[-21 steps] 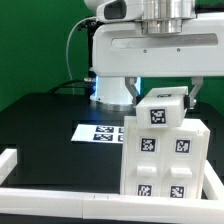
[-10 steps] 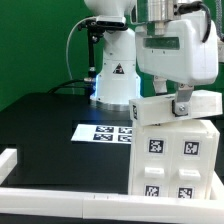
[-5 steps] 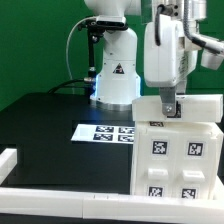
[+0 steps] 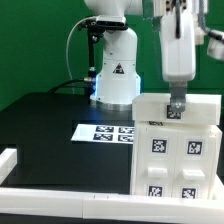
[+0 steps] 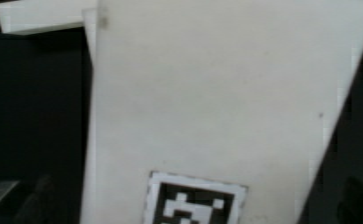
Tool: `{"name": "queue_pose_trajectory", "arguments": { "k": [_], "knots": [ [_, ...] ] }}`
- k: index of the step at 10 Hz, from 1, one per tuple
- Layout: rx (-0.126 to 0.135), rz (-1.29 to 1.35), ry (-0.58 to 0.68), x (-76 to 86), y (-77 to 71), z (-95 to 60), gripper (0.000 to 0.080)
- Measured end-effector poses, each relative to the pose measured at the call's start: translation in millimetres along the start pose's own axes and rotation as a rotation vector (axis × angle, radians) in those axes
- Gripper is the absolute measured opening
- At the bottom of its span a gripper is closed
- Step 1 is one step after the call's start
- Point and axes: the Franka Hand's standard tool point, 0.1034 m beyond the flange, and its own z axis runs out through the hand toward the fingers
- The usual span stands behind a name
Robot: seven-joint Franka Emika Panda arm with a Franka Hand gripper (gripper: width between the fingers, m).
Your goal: Assemble cabinet
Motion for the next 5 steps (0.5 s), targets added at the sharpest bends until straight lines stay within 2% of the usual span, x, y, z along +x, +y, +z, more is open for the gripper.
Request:
{"name": "queue_pose_trajectory", "arguments": {
  "k": [1,2,5],
  "knots": [
    [0.006,-0.171,-0.011,-5.5,0.1,-9.1,0.0797],
    [-0.002,-0.299,-0.022,-8.5,1.6,-13.7,0.0797],
    [-0.003,-0.443,-0.014,-5.3,1.6,-9.7,0.0797]
  ]
}}
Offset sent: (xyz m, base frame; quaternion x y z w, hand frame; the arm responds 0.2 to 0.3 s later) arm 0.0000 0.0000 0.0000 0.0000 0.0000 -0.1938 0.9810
